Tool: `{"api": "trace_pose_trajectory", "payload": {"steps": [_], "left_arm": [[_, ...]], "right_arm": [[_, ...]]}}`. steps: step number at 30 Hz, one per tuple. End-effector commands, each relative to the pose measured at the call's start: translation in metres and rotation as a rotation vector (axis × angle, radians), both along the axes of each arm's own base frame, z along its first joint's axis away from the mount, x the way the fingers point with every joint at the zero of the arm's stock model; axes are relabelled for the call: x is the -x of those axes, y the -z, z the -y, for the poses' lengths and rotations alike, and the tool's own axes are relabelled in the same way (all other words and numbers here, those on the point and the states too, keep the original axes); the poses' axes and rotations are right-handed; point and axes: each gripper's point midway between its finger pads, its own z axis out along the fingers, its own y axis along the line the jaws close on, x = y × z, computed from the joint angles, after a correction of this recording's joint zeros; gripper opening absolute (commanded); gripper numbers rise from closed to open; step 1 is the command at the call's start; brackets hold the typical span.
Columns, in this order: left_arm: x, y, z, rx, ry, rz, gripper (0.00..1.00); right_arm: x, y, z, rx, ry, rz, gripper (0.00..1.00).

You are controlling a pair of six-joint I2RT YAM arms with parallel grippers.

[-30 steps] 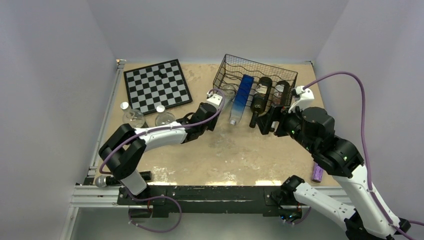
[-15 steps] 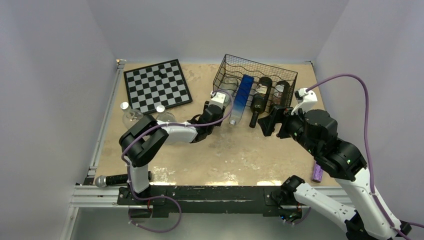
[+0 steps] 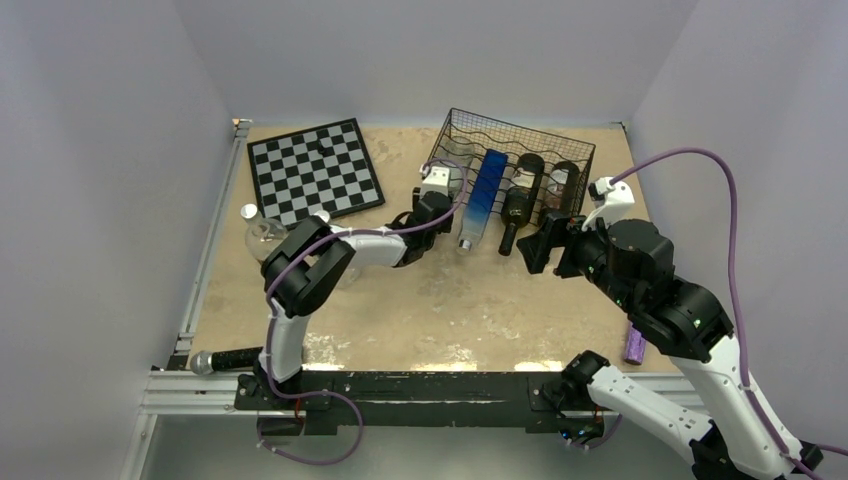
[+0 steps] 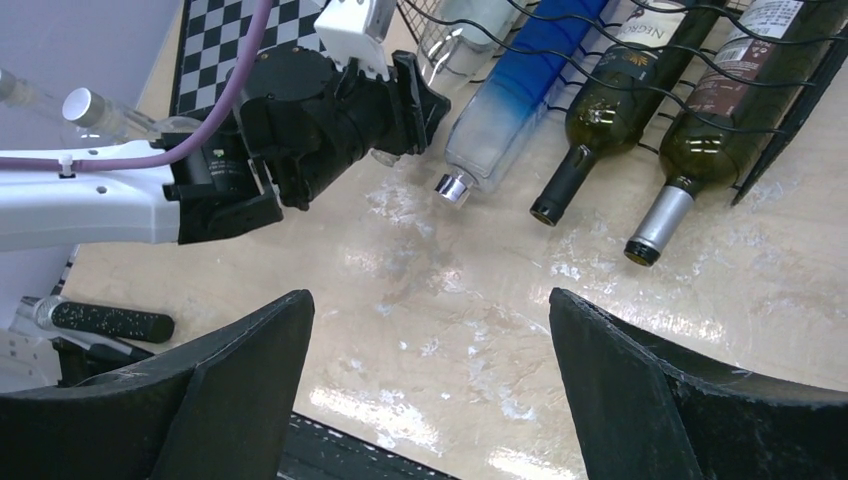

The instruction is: Put the wine bottle on the wine rack

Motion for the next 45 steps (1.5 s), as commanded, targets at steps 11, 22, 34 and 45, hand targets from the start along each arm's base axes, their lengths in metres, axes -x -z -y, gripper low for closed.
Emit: {"api": "trace_pose_trajectory", "payload": {"steps": [11,22,34,45], "left_arm": [[-0.074,-0.135,0.04,0.359,-0.037,0.322,0.0],[-0.075,-0.12,0.053,0.332,0.01,0.26,0.61],[-0.043,-0.142,0.02,0.295,0.019,0.292,0.99],[0.025,-0.228,-0.034,0.162,0.105,0.334,0.99]], "right_arm": [[-0.001,0.007,0.009,0.026,0.043,-0.007,0.93],[-0.006,0.006,0.006,0.04,0.038,-0.011,0.93],[-0.01,-0.004,0.005,0.046,0.035,0.006,0.93],[-0.017,-0.016,-0.009,0.021,-0.005,0.027,0.95]]}}
